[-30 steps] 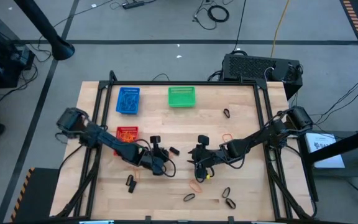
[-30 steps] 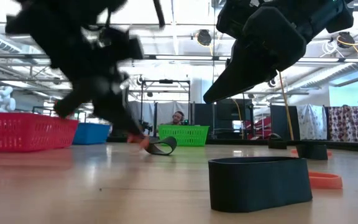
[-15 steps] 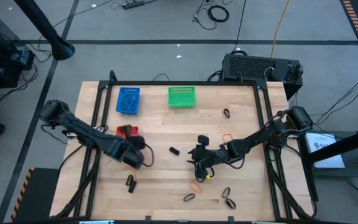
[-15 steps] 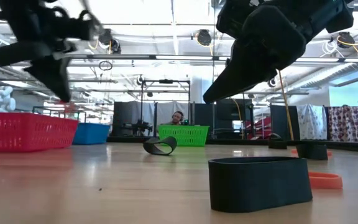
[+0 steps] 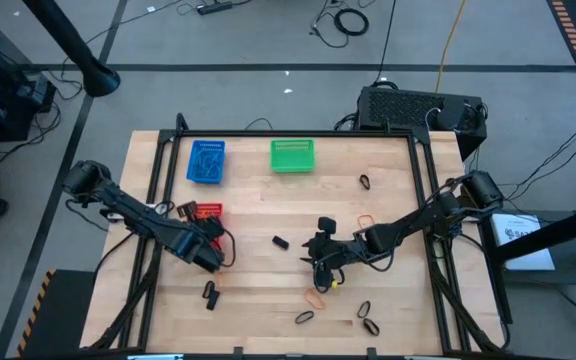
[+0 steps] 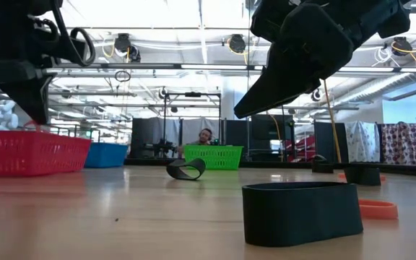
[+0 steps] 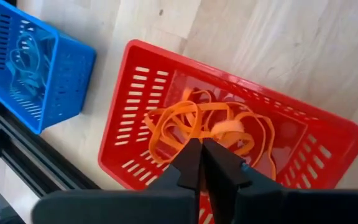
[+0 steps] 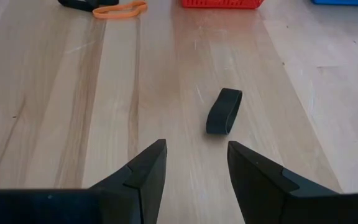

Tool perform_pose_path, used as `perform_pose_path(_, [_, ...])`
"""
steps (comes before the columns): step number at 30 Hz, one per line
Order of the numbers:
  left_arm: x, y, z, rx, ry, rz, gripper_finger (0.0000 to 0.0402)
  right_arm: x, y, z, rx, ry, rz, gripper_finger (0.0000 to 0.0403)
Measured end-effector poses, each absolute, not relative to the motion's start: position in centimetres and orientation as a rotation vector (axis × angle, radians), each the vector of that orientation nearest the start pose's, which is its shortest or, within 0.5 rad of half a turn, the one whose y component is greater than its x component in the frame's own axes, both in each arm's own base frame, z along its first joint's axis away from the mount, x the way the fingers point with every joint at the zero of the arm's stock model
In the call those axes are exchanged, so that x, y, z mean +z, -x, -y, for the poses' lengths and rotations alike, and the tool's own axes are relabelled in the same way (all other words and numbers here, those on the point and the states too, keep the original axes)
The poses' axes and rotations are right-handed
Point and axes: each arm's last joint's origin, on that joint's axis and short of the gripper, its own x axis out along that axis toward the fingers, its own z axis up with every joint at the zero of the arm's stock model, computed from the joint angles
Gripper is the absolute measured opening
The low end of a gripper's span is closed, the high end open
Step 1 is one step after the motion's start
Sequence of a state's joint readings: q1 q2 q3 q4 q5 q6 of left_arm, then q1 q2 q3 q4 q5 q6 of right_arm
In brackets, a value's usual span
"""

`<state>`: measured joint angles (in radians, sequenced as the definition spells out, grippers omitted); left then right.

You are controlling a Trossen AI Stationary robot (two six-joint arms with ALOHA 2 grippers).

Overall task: Sort rubber bands into baskets
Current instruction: Put the orange rubber band into the red bin

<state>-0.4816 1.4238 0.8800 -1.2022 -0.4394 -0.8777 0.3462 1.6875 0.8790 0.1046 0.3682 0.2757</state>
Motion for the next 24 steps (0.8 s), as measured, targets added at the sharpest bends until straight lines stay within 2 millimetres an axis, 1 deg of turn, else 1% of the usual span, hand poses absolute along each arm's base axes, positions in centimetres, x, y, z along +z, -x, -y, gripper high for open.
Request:
perform_pose_path(5, [19.59,-18.72,8.67,0.597,-0.072,-1.390,0.0045,16.85,-31.91,-10.40,-0.110,-0.016,-0.650,0.0164])
perform_pose_path(12, [19.57,-18.67,8.87,0.571,-0.090,-1.396,0.0102,16.86,-31.92,-10.40,-0.110,-0.016,-0.650,0.0164])
perform_pose_path(15, [19.57,-18.71,8.89,0.566,-0.091,-1.393,0.0120,16.84,-31.90,-10.40,-0.111,-0.015,-0.651,0.0164])
perform_pose_path(21, [19.60,-18.74,8.83,0.578,-0.108,-1.376,0.0130,16.68,-31.77,-10.35,-0.114,-0.007,-0.673,0.0164])
perform_pose_path(24, [19.63,-18.81,8.78,0.573,-0.146,-1.360,0.0130,16.44,-31.37,-10.21,-0.134,-0.020,-0.719,0.0164])
